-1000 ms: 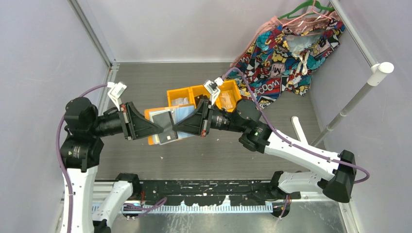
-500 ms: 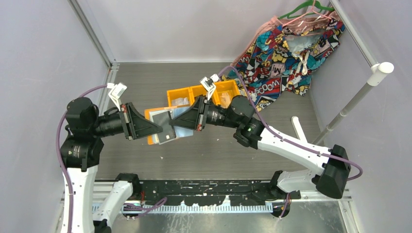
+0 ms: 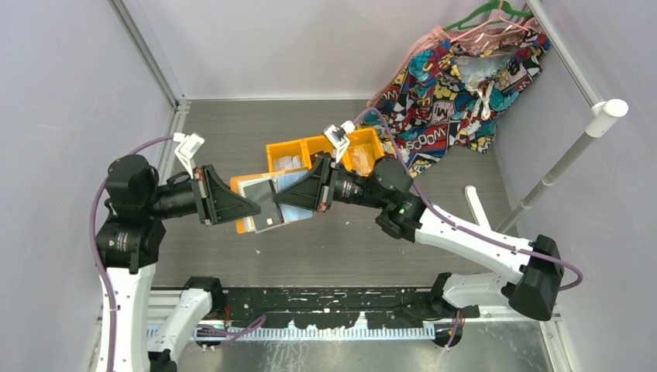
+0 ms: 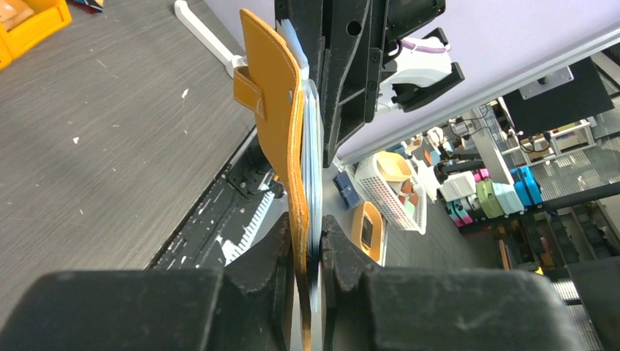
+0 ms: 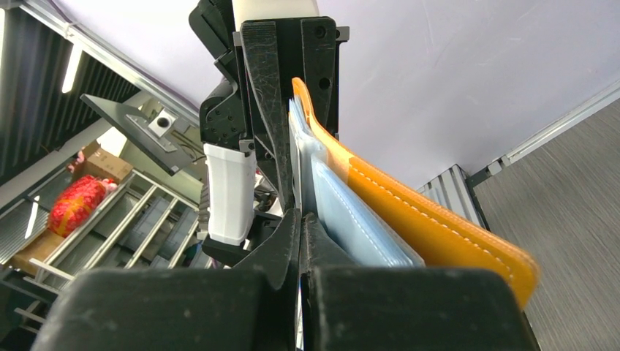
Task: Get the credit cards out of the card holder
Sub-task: Remove the credit card from the card holder.
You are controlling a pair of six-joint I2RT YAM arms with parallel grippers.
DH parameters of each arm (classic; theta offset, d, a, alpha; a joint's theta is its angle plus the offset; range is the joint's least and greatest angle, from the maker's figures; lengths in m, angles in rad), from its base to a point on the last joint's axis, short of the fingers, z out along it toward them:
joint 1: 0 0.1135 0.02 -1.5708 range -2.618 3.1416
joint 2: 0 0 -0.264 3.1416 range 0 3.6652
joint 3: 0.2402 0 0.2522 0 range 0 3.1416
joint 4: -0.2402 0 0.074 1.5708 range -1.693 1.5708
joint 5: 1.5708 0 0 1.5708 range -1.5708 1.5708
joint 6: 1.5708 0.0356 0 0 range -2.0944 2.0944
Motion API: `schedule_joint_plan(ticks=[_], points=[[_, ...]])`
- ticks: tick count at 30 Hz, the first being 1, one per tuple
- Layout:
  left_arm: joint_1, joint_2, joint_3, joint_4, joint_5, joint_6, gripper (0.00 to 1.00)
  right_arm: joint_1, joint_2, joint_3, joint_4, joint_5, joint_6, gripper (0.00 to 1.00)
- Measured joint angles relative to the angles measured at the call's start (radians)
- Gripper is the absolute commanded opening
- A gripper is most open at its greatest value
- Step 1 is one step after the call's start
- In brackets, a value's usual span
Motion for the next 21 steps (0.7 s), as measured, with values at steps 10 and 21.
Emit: schedule_joint_plan(ticks=[10, 21], points=[[0.000, 0.000, -0.037, 0.056, 0.085, -0.051, 0.26, 0.002, -0.001, 0.000, 0.016, 0.000, 0.006, 0.01], [0.000, 0.008, -0.064, 0.074, 0.109, -0.077, 0.02, -0.001, 0.012, 0.000, 0.029, 0.001, 0.027, 0.01]])
